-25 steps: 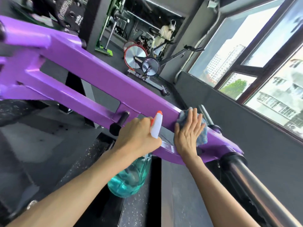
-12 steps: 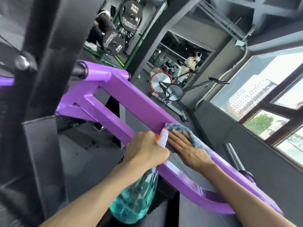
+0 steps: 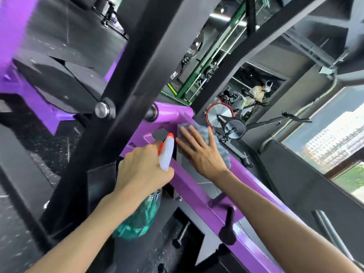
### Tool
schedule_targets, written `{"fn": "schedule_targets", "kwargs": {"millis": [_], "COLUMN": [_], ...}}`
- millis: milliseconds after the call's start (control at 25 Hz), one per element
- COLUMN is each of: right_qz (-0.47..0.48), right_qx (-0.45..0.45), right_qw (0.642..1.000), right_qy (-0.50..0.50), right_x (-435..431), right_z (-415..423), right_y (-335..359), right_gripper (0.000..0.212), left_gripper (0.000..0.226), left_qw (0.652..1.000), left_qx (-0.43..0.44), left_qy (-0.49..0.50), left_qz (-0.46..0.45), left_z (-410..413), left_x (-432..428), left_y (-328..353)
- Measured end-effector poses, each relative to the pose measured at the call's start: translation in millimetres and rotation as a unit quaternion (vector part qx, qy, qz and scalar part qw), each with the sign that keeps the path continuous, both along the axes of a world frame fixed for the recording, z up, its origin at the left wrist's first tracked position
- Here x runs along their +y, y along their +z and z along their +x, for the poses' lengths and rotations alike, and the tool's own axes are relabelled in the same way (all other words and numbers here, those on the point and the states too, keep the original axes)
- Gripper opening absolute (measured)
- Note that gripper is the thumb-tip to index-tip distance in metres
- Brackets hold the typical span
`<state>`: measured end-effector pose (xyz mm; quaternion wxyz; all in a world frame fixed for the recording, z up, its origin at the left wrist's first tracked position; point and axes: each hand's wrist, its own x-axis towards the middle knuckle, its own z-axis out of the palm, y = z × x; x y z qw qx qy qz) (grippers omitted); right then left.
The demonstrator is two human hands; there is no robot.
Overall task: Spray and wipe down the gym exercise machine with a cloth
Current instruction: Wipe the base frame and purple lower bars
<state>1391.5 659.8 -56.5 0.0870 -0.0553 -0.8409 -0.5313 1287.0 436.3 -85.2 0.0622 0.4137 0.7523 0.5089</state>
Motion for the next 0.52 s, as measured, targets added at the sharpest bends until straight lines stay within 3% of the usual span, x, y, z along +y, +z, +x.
{"fn": "schedule_targets", "kwargs": {"millis": [120,200,280,360,440,520], "right_qz": [0.023,0.019,0.021,0.006,-0.037,-0.118], "right_qx": [-0.050,0.020,0.127,0.156,0.177,0.254], "right_qw": [0.998,0.999,0.990,0.980,0.974,0.948], "right_qy": [0.020,0.023,-0.057,-0.123,-0.139,-0.150], "right_x": [5.6,10.0,1.4,-5.6,-12.7,-16.3], "right_z": [7.6,-36.3,-54.4,-34.4,-24.4,-54.8], "right_y": [6.8,9.0,0.5,-12.6,-6.5,7.3], "right_gripper": [0.072,0.069,0.073,0.080,0.082,0.070], "left_gripper": [0.034,0.035,0.035,0.030,0.026,0.025], "left_qw": [1.000,1.000,1.000,1.000,1.000,1.000], "left_qx": [-0.014,-0.010,-0.008,-0.016,-0.014,-0.004], "left_qy": [0.019,0.021,0.011,0.006,0.006,0.006], "left_qz": [-0.001,-0.006,-0.006,-0.005,-0.008,-0.010], "left_z": [-17.3,-19.6,-22.0,-26.4,-28.8,-29.1], "left_x": [-3.9,-5.3,-7.0,-10.9,-15.7,-19.4], "left_y": [-7.1,-10.1,-13.5,-19.2,-25.5,-29.7]}}
